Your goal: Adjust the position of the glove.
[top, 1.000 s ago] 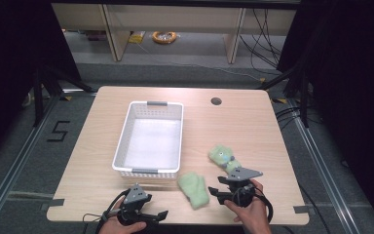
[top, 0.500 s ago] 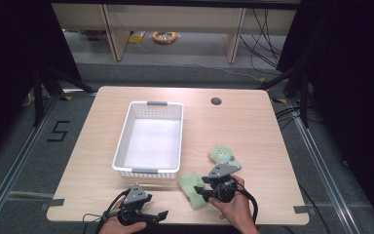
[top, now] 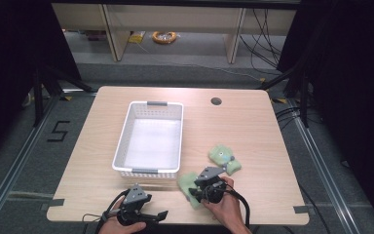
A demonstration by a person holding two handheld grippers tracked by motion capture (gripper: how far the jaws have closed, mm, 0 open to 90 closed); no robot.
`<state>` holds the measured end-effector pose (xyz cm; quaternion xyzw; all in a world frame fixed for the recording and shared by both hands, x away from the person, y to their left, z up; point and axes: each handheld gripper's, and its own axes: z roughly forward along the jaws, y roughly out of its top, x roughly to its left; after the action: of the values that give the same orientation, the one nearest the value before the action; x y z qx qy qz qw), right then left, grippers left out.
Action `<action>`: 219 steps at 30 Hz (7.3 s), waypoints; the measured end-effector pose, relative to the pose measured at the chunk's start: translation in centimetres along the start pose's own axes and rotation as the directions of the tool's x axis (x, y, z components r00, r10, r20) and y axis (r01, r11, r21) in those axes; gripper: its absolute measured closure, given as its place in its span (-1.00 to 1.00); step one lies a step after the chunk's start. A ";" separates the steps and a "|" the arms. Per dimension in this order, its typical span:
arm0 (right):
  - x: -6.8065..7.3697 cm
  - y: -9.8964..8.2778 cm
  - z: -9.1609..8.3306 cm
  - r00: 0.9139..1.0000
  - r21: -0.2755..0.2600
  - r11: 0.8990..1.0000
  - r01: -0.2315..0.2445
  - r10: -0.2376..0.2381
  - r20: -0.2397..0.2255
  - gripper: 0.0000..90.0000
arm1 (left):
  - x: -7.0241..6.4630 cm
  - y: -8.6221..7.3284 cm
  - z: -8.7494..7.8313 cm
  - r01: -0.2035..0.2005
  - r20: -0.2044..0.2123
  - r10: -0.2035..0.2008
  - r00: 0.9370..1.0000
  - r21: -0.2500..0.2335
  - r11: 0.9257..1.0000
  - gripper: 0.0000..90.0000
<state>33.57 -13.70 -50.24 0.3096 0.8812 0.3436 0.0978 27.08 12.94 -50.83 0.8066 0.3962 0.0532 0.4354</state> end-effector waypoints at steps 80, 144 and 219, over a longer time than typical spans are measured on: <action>-2.7 -6.8 -7.9 0.993 -0.007 0.995 -0.103 0.103 -0.057 0.26 | -3.5 5.4 5.7 -0.070 0.140 0.069 0.988 0.008 0.997 -0.06; -10.6 -1.6 -6.7 0.991 -0.087 0.991 -0.097 0.105 0.087 0.13 | -2.8 2.6 2.9 -0.066 0.038 0.066 0.997 0.007 0.998 -0.42; -8.0 1.3 -7.3 0.989 -0.163 0.984 0.078 -0.096 -0.111 0.93 | -1.4 1.4 2.2 -0.053 0.013 0.053 0.999 0.011 0.999 -0.41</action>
<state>37.66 -21.86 -44.28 0.2412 0.8682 0.4254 0.0847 27.82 10.11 -50.77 0.8196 0.3724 0.0575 0.4316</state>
